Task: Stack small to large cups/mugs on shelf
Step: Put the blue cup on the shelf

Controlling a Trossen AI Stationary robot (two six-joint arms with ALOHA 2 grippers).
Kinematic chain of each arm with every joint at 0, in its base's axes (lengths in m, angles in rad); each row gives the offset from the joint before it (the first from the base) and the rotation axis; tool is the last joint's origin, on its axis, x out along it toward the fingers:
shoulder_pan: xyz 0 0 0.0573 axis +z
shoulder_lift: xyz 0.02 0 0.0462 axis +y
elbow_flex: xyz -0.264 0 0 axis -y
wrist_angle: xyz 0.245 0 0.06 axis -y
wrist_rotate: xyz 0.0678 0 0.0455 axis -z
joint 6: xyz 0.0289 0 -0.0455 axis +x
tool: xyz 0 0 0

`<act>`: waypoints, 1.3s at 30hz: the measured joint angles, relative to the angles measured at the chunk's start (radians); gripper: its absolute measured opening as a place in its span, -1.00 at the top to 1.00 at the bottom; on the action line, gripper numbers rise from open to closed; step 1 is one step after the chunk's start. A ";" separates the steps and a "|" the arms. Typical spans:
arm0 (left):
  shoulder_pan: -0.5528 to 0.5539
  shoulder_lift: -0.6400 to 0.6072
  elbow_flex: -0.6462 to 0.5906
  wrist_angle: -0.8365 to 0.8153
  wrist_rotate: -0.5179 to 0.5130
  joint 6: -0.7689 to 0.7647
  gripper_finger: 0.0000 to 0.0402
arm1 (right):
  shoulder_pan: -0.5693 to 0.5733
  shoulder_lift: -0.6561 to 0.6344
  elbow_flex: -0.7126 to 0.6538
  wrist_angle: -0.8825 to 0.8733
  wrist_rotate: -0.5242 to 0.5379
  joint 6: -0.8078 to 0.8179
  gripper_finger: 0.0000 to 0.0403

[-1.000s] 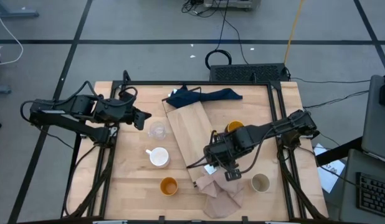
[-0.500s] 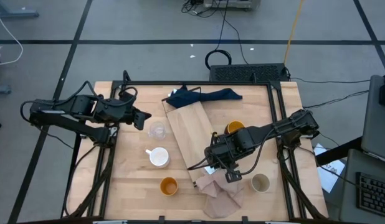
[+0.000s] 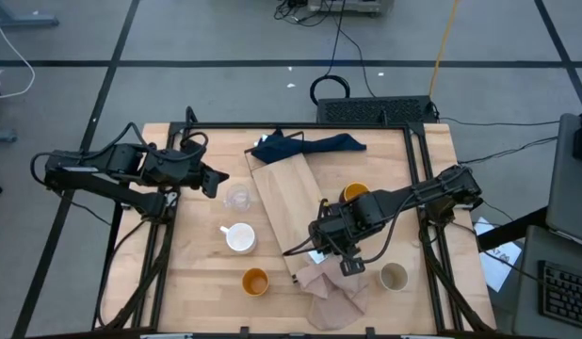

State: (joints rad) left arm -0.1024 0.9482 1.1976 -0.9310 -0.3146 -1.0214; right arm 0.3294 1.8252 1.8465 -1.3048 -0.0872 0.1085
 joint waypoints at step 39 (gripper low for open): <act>0.000 0.000 0.000 0.000 0.034 0.051 0.93 | -0.010 0.001 -0.002 0.013 0.005 -0.026 1.00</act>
State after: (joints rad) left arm -0.1023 0.9482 1.1976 -0.9310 -0.2802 -0.9706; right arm 0.3192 1.8263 1.8446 -1.2923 -0.0818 0.0826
